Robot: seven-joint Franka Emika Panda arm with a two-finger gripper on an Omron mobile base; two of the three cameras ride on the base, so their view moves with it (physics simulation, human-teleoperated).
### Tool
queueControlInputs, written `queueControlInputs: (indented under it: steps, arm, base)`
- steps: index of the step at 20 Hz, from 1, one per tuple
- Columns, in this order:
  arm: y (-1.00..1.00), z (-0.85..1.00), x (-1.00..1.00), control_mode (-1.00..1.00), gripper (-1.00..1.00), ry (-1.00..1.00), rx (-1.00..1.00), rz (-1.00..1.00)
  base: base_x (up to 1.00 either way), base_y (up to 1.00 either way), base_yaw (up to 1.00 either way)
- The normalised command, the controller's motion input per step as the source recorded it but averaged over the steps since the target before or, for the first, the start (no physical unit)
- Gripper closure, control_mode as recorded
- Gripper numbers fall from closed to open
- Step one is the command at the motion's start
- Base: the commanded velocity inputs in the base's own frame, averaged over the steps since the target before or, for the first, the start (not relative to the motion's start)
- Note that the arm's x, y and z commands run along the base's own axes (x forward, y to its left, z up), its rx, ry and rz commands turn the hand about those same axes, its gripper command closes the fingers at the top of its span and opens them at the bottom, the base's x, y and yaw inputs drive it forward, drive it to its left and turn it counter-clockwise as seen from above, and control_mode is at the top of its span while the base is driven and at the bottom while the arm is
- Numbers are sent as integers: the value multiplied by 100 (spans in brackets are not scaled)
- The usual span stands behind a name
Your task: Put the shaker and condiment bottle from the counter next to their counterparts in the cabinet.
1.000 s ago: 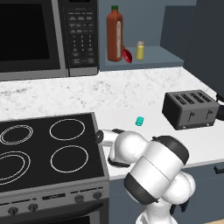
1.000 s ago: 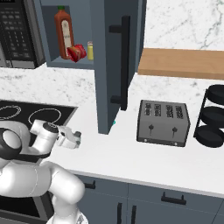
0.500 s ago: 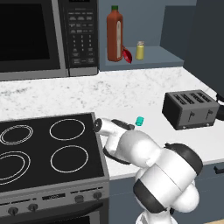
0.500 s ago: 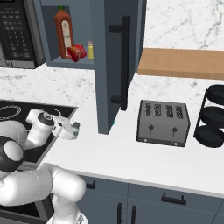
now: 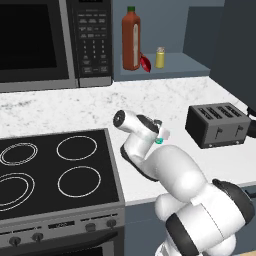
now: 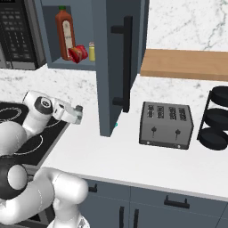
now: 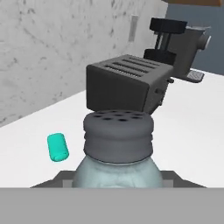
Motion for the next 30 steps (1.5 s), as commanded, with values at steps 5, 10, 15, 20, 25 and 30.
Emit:
queueControlInputs:
  steps: [5, 10, 15, 20, 25, 30]
  arm:
    - [-41, 98, -7, -100, 100, -10, -1, 21]
    - [-41, 81, -4, -100, 100, -10, -1, 29]
    - [-34, 59, -5, -100, 100, -15, 0, 32]
    - [-3, 6, -18, -100, 100, -24, 0, 52]
    - [-17, 42, -14, -100, 100, -29, 0, 34]
    - [-4, 60, -4, -100, 100, -14, -1, 20]
  base:
    - [0, 0, 0]
    - [0, 0, 0]
    - [0, 0, 0]
    - [0, 0, 0]
    - [0, 0, 0]
    - [0, 0, 0]
